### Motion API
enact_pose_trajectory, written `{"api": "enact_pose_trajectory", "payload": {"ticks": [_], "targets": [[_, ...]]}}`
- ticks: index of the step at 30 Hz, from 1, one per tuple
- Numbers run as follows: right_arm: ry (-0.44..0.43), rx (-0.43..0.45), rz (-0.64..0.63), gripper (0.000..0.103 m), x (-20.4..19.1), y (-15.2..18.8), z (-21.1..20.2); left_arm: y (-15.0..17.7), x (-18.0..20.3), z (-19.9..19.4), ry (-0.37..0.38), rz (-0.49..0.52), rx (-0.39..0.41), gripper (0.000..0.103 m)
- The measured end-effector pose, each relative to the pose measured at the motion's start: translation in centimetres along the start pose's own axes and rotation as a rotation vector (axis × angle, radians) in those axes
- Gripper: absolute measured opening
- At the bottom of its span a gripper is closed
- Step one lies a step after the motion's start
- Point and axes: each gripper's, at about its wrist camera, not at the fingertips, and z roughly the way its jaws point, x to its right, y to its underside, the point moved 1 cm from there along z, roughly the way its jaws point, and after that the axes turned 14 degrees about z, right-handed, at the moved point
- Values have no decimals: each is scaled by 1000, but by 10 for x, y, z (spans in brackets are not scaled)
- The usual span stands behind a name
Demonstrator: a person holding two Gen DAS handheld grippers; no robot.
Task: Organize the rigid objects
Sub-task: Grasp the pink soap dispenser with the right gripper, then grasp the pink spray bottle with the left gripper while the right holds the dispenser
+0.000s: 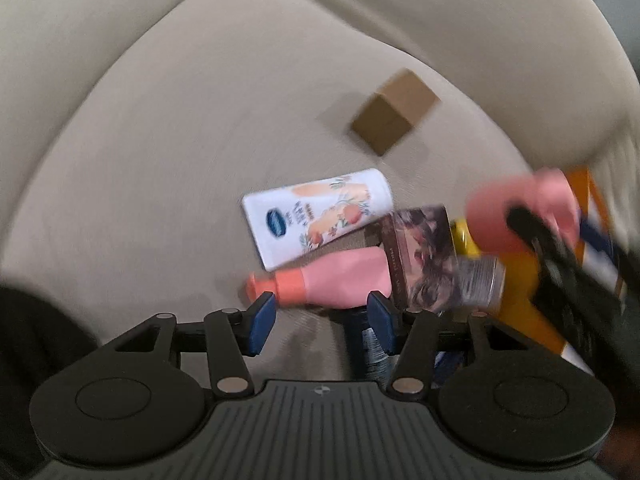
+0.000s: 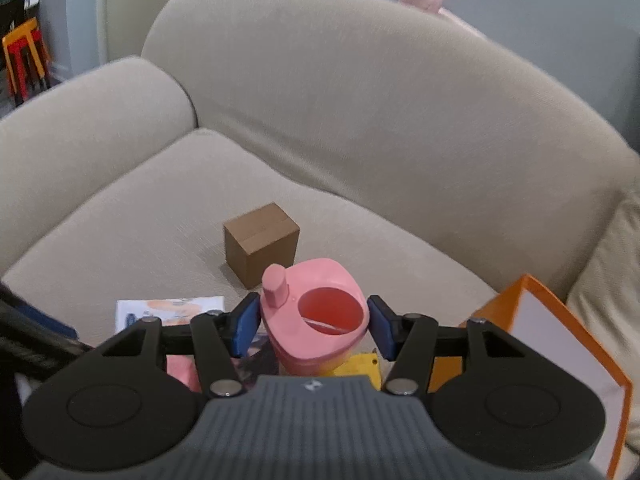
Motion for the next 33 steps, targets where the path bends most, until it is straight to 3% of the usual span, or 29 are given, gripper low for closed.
{"api": "enact_pose_trajectory", "payload": {"ticks": [3,10,14,17,24,27,32,33], "targets": [[7,13,66,59,3,10,-14,11,-8,3,9,-174,37,62],[40,-21,266,59,18,26,-15,19,-20,21,-24,-448,80,62],[51,-23,290,59,19,30,-14,26,-27,34,-40,-568,87,59],[51,-24,283,59,16,29,-14,24,-25,31,-57,-563,127,50],[42,-23,267,59,16,30,-19,16,-35,33,-93,-518,123,21],[45,-25,259,59,16,32,-20,8,-39,28,-119,-462,144,0],[58,-36,250,59,14,30,-18,2,-44,32,-90,-486,92,4],[65,-37,251,59,14,30,-18,2,-45,34,-94,-499,86,14]]}}
